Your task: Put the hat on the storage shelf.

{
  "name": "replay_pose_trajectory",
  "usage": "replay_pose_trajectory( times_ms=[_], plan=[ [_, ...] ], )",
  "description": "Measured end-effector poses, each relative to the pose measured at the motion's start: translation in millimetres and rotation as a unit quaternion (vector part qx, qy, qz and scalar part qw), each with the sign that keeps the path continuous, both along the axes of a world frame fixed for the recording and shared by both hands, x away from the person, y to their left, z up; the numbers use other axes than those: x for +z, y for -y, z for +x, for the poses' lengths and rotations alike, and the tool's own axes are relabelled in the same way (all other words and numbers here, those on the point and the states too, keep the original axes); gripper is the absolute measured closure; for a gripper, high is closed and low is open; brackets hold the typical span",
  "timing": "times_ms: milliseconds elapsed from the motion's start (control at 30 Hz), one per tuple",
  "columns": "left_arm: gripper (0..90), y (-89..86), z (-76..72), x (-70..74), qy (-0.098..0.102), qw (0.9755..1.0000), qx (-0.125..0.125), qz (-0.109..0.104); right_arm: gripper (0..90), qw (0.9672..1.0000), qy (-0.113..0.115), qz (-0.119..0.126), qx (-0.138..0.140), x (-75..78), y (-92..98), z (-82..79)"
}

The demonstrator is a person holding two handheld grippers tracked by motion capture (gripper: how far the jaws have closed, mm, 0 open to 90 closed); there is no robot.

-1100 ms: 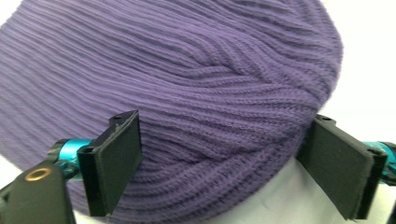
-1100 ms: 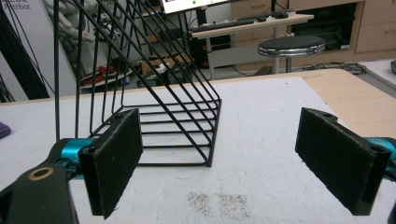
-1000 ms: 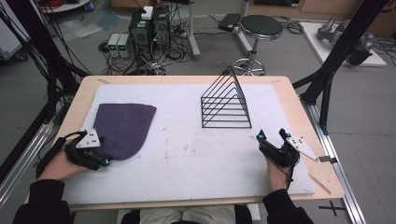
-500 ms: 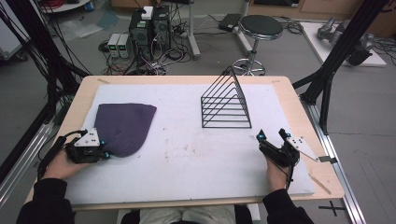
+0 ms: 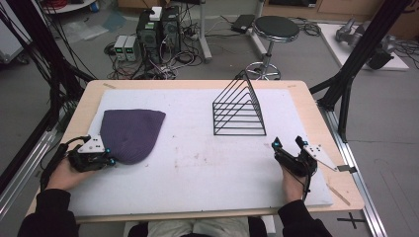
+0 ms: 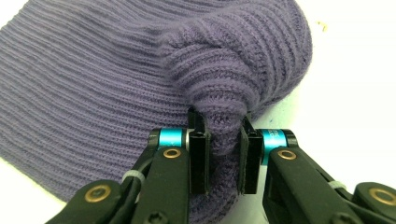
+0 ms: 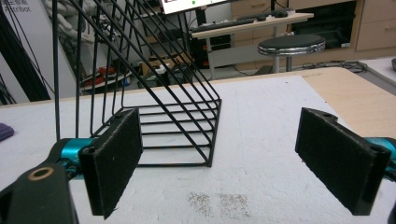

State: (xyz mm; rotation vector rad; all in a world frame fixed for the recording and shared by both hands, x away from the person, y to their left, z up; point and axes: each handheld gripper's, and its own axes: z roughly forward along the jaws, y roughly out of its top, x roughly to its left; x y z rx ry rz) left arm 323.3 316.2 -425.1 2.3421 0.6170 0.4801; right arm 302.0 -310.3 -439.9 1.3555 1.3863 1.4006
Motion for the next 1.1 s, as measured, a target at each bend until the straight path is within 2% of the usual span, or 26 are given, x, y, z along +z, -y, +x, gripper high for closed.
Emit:
replay_pose_trajectory(
  times_ms=[267,400,500,600,667,767,833,1033,1100],
  plan=[
    [78.7,1.7,-2.5,6.4,0.005,0.9997,0.009,-0.022,14.2,1.0,0.001,0.0,0.0,-0.1,-0.1,0.0],
    [78.6,0.6,-1.5,11.6,-0.007,0.9984,0.022,-0.052,14.2,1.0,0.001,-0.001,-0.001,-0.1,-0.2,0.2],
    [78.5,0.4,-2.2,14.4,-0.003,0.9971,0.028,-0.07,14.1,1.0,0.001,-0.001,-0.001,-0.2,-0.1,0.4],
    [78.4,-0.1,-3.3,18.7,-0.006,0.9948,0.033,-0.096,14.2,1.0,0.001,-0.001,-0.001,-0.2,-0.2,0.3],
    [78.3,0.6,-4.7,22.9,-0.001,0.9932,0.036,-0.111,14.2,1.0,0.001,-0.001,-0.001,-0.2,-0.3,0.4],
    [78.3,2.5,-6.1,28.7,0.01,0.9915,0.036,-0.124,14.2,1.0,0.001,-0.002,-0.001,-0.2,-0.3,0.4],
    [78.2,3.4,-6.7,32.8,0.024,0.9902,0.039,-0.132,14.1,1.0,0.001,-0.002,0.0,-0.2,-0.2,0.4],
    [78.1,5.5,-9.5,47.8,0.06,0.98,0.048,-0.183,14.2,1.0,0.0,-0.003,0.0,-0.2,-0.2,0.3],
    [78.1,7.5,-10.2,52.5,0.066,0.9786,0.045,-0.189,14.2,1.0,-0.001,-0.001,0.0,-0.2,-0.4,0.4]
  ],
)
